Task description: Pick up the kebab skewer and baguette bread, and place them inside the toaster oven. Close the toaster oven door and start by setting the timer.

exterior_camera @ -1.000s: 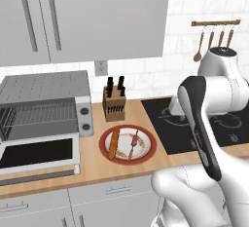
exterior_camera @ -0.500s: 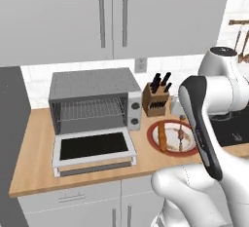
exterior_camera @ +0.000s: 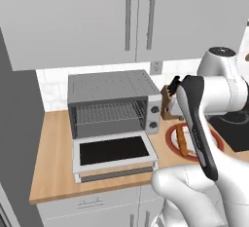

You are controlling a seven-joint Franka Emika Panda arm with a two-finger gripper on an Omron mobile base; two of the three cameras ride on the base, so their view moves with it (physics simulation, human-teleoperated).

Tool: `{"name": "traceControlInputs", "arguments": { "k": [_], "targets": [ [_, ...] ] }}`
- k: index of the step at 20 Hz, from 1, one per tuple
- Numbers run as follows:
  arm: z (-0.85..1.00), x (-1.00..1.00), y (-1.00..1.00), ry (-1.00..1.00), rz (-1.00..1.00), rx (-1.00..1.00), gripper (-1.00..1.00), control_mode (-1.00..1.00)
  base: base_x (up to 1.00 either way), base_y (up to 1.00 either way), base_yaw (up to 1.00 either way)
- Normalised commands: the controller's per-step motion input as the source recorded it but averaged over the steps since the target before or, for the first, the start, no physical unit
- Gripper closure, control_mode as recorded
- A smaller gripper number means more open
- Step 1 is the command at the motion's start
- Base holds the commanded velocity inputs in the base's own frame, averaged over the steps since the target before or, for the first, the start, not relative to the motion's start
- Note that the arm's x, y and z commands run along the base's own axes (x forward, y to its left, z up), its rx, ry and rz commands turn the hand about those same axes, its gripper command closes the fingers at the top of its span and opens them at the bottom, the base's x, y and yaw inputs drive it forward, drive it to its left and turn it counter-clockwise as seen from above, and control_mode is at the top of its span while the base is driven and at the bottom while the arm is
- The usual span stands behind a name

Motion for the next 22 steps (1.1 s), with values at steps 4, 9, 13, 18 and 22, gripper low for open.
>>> {"name": "traceControlInputs", "arguments": {
  "k": [4,9,13,18,22],
  "targets": [
    [0.00,0.00,0.00,0.00,0.00,0.00,-1.00,1.00,0.36,-0.05,0.01],
    [0.00,0.00,0.00,0.00,0.00,0.00,-1.00,1.00,0.00,0.00,0.01],
    [0.00,-0.09,0.25,-0.06,0.00,-0.04,-1.00,-1.00,0.00,0.00,0.00],
    [-0.08,-0.07,1.00,-0.10,0.03,-0.23,-1.00,-1.00,0.00,0.00,0.00],
    [-0.22,0.10,1.00,-0.28,0.05,-0.06,-1.00,-1.00,0.00,0.00,0.00]
  ]
}}
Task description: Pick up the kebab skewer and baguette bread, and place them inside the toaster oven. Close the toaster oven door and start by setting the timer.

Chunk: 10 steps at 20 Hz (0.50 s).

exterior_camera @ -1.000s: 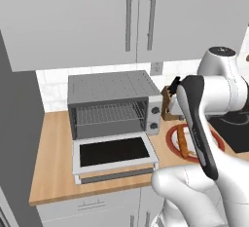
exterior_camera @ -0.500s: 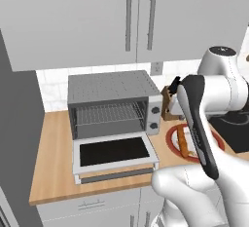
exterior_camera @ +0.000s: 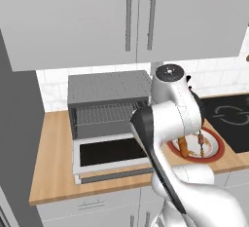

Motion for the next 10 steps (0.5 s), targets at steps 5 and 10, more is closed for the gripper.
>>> {"name": "traceControlInputs", "arguments": {
  "k": [5,10],
  "targets": [
    [-0.21,0.32,0.35,-0.51,0.11,0.00,-1.00,-1.00,0.00,0.00,0.00],
    [-0.20,0.37,0.12,-0.38,0.06,0.04,-1.00,-1.00,0.00,0.00,0.00]
  ]
}}
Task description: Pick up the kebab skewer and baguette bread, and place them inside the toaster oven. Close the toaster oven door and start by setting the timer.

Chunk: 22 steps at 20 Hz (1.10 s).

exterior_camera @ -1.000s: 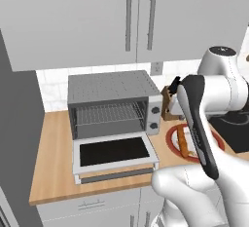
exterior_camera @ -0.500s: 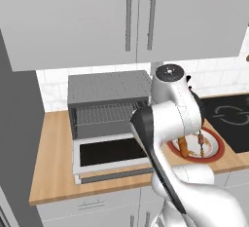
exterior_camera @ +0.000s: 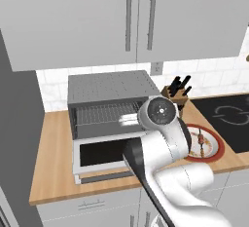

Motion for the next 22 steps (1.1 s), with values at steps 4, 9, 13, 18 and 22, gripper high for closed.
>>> {"name": "traceControlInputs", "arguments": {
  "k": [4,9,13,18,22],
  "targets": [
    [-0.02,0.48,0.12,-0.04,0.00,0.01,-1.00,-1.00,0.00,0.00,0.00],
    [0.00,0.34,0.05,0.00,0.00,0.00,-1.00,-1.00,0.00,0.00,0.00],
    [0.00,0.31,0.20,0.00,0.00,0.00,-1.00,-1.00,0.00,0.00,0.00],
    [-0.20,0.26,0.14,0.00,0.00,0.00,-1.00,-1.00,0.00,0.00,0.00],
    [-0.40,0.33,0.23,-0.03,0.04,0.07,-1.00,-1.00,0.00,0.00,0.00]
  ]
}}
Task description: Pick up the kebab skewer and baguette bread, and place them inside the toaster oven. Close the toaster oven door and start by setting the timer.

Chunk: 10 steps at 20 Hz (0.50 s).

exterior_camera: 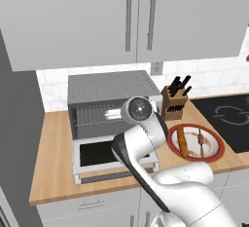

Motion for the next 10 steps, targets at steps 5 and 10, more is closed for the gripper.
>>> {"name": "traceControlInputs", "arguments": {
  "k": [5,10],
  "targets": [
    [-0.23,0.42,0.12,-0.03,0.07,0.10,-1.00,-1.00,0.00,0.00,0.00],
    [-0.58,0.22,0.21,-0.05,0.09,0.00,-1.00,-1.00,0.00,0.00,0.00]
  ]
}}
